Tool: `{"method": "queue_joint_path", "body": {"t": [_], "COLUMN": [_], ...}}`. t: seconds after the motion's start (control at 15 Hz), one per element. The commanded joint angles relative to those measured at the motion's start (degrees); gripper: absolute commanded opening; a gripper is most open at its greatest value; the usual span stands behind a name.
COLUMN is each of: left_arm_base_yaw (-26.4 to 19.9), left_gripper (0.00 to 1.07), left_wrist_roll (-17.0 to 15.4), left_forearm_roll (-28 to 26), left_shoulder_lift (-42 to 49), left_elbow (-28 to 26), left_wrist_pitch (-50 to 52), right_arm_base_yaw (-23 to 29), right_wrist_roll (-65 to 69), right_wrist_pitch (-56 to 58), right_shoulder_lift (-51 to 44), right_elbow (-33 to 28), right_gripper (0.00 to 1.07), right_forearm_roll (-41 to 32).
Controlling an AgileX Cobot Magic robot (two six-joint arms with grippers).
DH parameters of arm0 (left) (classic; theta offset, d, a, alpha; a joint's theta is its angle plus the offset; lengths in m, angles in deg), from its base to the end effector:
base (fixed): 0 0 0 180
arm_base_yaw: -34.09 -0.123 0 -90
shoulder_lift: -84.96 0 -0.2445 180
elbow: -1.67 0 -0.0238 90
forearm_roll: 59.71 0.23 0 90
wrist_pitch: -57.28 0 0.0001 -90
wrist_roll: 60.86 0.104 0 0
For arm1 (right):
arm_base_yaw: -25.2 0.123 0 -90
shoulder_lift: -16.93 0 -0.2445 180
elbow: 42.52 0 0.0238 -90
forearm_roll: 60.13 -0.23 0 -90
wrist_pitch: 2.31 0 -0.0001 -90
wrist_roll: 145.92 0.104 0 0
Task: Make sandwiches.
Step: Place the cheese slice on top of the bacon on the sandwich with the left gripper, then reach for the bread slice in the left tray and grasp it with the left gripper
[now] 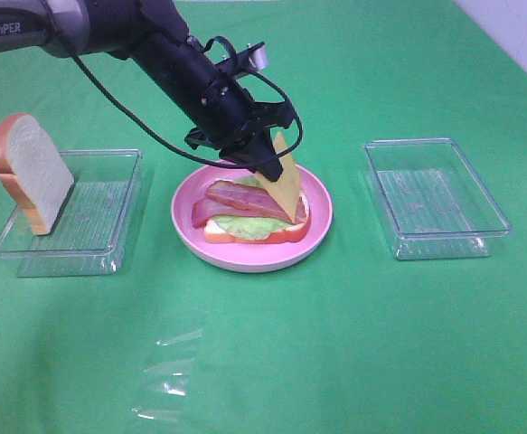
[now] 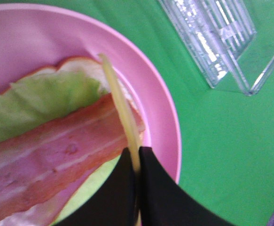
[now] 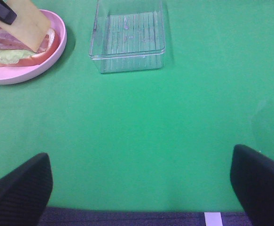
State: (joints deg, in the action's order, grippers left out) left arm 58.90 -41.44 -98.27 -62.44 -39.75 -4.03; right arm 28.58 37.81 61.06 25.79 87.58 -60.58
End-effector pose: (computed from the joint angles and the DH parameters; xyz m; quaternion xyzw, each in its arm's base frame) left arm 0.3954 -0.2455 0.1320 0.2369 0.9163 -0.3100 0.0900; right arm 0.0306 0.0025 0.2449 0.0025 0.8752 0.0339 0.4826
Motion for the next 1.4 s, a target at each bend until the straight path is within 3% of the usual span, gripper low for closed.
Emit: {"method": "queue_joint_path", "body": {"t": [0.07,0.2,0.47,0.53,0.67,0.73,0.8,0.93,1.13,1.27,1.4], "left_arm_base_yaw": [0.3,0.3,0.3,0.3,0.3,0.3,0.3,0.3,0.3,0.3,0.3], "left_gripper": [0.00,0.00,0.01,0.08,0.34,0.64,0.82,0.99,1.02,1.02,1.02], "left_wrist_roll": [-3.3,-4.6,-6.6,-7.5,-7.6,-9.2,-10.2,-12.5,-15.5,-19.4,-20.8], "left_forearm_roll": [5.8,9.2,10.1,11.1,12.7,15.8,18.3,21.2,27.0,31.9,35.7], "left_shoulder_lift": [0.2,0.3,0.3,0.3,0.4,0.5,0.5,1.0,3.8,6.6,10.5], "left_elbow": [-0.1,-0.1,-0.1,-0.1,-0.3,-3.2,-5.7,-9.5,-11.5,-11.5,-11.5], "left_wrist_pitch": [-1.1,-1.4,-1.3,-1.4,-1.7,-4.4,-7.2,-10.3,-14.3,-14.4,-14.4], "right_arm_base_yaw": [-0.3,-0.3,-0.3,-0.3,-0.3,-0.3,-0.3,-0.3,-0.3,-0.3,-0.3], "right_wrist_roll": [-0.4,-0.4,-0.4,-0.4,-0.4,-0.4,-0.4,-0.4,-0.4,-0.4,-0.4], "right_wrist_pitch": [-0.3,-0.3,-0.3,-0.3,-0.3,-0.3,-0.3,-0.3,-0.3,-0.3,-0.3], "right_shoulder_lift": [-1.1,-1.1,-1.1,-1.1,-1.1,-1.1,-1.1,-1.1,-1.1,-1.1,-1.1], "right_elbow": [-0.1,-0.1,-0.1,-0.1,-0.1,-0.1,-0.1,-0.1,-0.1,-0.1,-0.1], "right_gripper": [0.98,0.98,0.98,0.98,0.98,0.98,0.98,0.98,0.98,0.98,0.98], "right_forearm_roll": [0.2,0.2,0.2,0.2,0.2,0.2,0.2,0.2,0.2,0.2,0.2]}}
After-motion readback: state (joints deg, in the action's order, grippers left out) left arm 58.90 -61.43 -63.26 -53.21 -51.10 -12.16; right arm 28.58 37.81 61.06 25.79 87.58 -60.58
